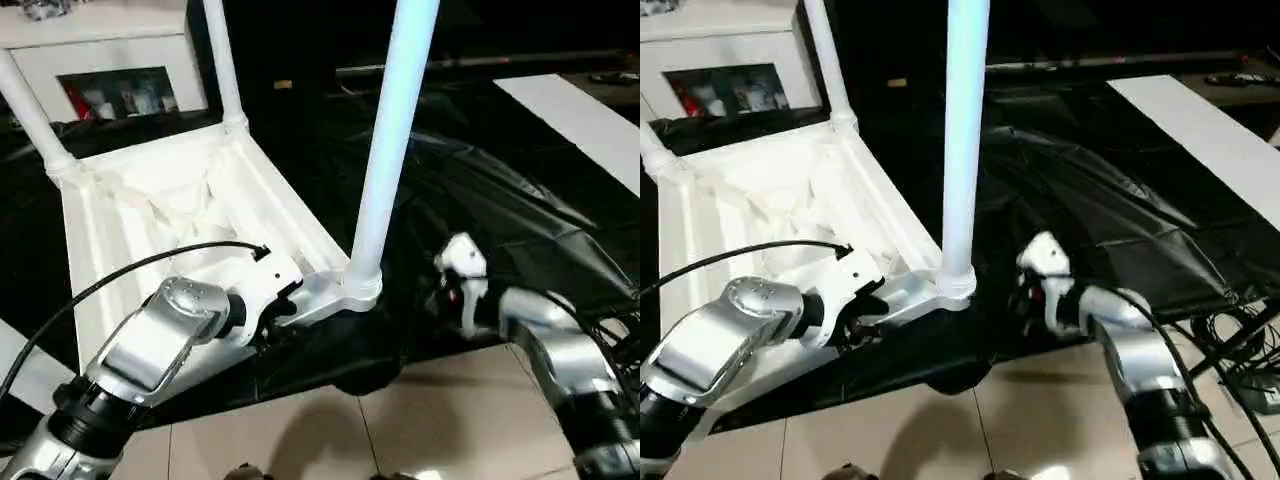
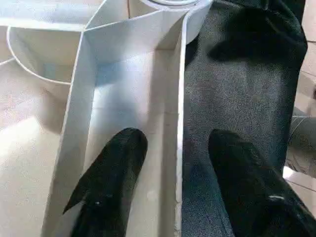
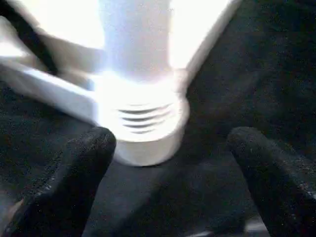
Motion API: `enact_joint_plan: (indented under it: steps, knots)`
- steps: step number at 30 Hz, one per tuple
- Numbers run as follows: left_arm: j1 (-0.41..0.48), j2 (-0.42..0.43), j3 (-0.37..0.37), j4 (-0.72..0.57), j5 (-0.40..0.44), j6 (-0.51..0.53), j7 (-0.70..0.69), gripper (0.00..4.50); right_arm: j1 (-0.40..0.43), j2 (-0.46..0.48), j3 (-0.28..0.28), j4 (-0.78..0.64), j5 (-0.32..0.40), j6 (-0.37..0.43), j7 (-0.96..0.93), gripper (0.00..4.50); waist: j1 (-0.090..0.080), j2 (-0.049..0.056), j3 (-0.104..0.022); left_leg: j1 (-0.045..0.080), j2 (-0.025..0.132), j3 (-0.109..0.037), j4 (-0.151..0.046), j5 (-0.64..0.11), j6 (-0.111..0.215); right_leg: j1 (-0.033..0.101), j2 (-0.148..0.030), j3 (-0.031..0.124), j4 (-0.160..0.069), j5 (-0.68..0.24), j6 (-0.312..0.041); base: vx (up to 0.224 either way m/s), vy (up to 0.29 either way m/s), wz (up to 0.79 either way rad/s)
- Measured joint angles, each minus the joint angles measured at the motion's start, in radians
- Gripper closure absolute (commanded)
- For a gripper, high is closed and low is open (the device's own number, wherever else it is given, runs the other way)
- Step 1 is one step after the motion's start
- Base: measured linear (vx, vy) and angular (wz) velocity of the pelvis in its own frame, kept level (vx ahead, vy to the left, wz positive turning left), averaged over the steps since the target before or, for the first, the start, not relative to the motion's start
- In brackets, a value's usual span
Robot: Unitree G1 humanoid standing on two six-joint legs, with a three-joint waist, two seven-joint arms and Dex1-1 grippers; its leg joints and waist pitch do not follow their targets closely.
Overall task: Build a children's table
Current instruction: Rotate table base
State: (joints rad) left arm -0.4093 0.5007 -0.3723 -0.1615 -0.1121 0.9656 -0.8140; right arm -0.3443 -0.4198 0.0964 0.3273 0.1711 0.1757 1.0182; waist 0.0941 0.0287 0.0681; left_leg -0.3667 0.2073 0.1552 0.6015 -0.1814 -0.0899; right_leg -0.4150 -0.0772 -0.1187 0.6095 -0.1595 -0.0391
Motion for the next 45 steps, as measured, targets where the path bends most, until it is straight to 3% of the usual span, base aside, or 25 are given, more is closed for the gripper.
enact_joint_plan:
  steps: [2,8,13,22,26,34,38,42,45]
  knots:
    - [0.000,-0.004,-0.001,0.023,0.000,0.000,0.008,2.33,0.007,-0.017,0.009,-0.043,0.027,0.026,0.039,0.18,-0.001,0.000,0.000,0.001,0.000,0.000,0.000,0.000,0.000,0.001,0.000,0.000,0.000,0.000,0.000,0.000,0.000,0.00]
    - [0.000,-0.043,0.000,0.077,-0.003,-0.014,0.022,3.05,0.014,-0.037,0.012,-0.091,0.046,0.080,0.075,0.18,-0.001,0.001,-0.001,0.001,0.000,-0.001,0.000,0.000,0.000,0.002,0.000,-0.001,-0.002,0.000,0.001,0.000,0.000,0.00]
    - [-0.005,-0.071,0.002,0.123,-0.002,-0.049,0.033,3.25,0.021,-0.052,0.013,-0.099,0.055,0.095,0.080,0.18,0.000,0.003,-0.002,0.000,0.000,-0.002,0.001,0.000,0.000,0.003,0.000,-0.002,-0.003,0.000,0.001,0.000,0.000,0.00]
    - [-0.041,-0.137,0.002,0.195,-0.003,-0.122,0.055,4.08,0.031,-0.061,0.023,-0.127,0.055,0.109,0.081,0.18,0.007,0.007,-0.004,-0.001,0.000,-0.002,0.000,0.000,0.000,0.006,0.000,-0.003,-0.010,0.002,0.004,0.000,0.000,0.00]
    - [-0.045,-0.128,-0.020,0.206,0.006,-0.158,0.051,4.45,0.033,-0.063,0.023,-0.129,0.058,0.110,0.080,0.18,0.007,0.009,-0.006,0.000,0.000,-0.003,0.000,0.000,0.000,0.007,0.000,-0.003,-0.010,0.002,0.005,0.000,0.000,0.00]
    - [-0.047,-0.110,-0.041,0.211,0.028,-0.187,0.039,4.48,0.034,-0.063,0.023,-0.129,0.059,0.117,0.077,0.18,-0.001,0.019,-0.012,0.001,0.000,-0.002,0.000,0.000,0.000,0.007,0.000,-0.003,-0.010,0.002,0.005,0.000,0.000,0.00]
    - [-0.008,-0.020,-0.050,0.259,0.033,-0.439,-0.062,4.48,0.039,-0.064,0.027,-0.128,0.059,0.115,0.068,0.18,-0.004,0.019,-0.012,0.000,0.000,-0.004,0.000,0.000,0.000,0.007,0.000,-0.004,-0.010,0.003,0.006,0.000,0.000,0.00]
    - [0.002,0.041,-0.030,0.303,0.027,-0.547,-0.163,4.48,0.037,-0.057,0.028,-0.120,0.053,0.096,0.052,0.18,0.007,0.019,-0.012,0.000,0.000,-0.004,0.000,0.000,0.000,0.006,0.000,-0.005,-0.011,0.003,0.006,0.000,0.000,0.00]
    - [0.000,0.085,-0.019,0.360,0.019,-0.637,-0.244,4.48,0.023,-0.004,0.027,-0.069,0.026,0.027,-0.016,0.18,0.009,0.018,-0.012,0.000,0.000,-0.004,0.000,0.000,0.000,0.007,0.000,-0.003,-0.011,0.003,0.006,0.000,0.000,0.00]
